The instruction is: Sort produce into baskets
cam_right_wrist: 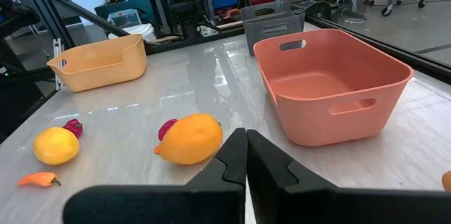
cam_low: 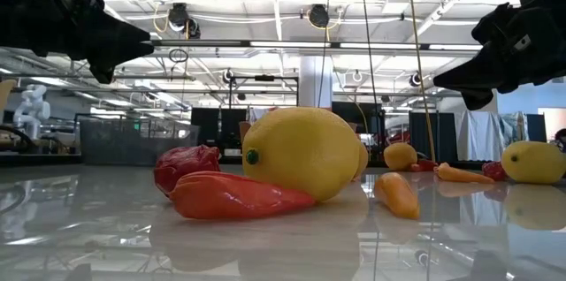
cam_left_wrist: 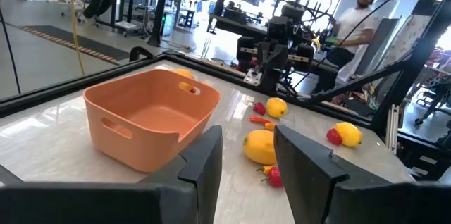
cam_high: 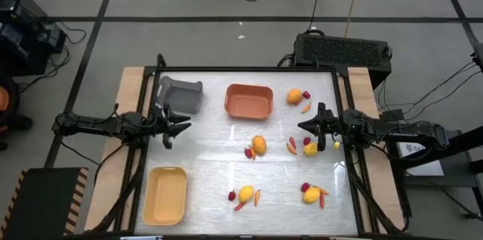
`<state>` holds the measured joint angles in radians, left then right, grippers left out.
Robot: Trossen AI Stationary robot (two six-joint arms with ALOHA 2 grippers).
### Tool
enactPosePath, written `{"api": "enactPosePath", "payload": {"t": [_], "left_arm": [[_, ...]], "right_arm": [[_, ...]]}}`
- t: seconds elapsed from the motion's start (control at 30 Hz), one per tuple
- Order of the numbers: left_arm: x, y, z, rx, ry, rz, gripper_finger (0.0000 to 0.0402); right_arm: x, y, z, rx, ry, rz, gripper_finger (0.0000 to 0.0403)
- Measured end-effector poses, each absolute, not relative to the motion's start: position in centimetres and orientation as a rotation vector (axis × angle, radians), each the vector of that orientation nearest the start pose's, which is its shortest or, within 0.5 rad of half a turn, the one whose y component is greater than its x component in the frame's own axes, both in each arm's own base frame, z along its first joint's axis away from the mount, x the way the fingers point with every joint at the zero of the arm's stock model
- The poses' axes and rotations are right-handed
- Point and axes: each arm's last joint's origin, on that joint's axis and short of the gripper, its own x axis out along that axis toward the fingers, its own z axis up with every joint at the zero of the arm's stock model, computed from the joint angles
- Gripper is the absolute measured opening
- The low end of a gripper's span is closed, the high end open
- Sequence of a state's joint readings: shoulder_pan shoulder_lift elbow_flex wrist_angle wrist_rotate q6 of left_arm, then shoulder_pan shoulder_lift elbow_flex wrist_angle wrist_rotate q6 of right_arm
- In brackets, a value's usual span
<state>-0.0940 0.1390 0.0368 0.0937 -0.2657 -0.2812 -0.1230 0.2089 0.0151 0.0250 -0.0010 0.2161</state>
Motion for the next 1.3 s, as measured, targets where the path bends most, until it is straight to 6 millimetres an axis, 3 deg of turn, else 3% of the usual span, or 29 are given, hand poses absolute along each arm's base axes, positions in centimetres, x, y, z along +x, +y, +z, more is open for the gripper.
{"api": "enactPosePath", "payload": {"t": [0.8, 1.3], "left_arm": [[10.4, -0.2, 17.4, -0.278, -0.017, 0.172, 0.0137], [10.4, 0.1, 17.5, -0.245, -0.032, 0.275, 0.0137]], "right_arm": [[10.8, -1.3, 15.5, 0.225, 0.137, -0.138, 0.0], [11.1, -1.5, 16.8, 0.168, 0.004, -0.174, 0.0011]]}}
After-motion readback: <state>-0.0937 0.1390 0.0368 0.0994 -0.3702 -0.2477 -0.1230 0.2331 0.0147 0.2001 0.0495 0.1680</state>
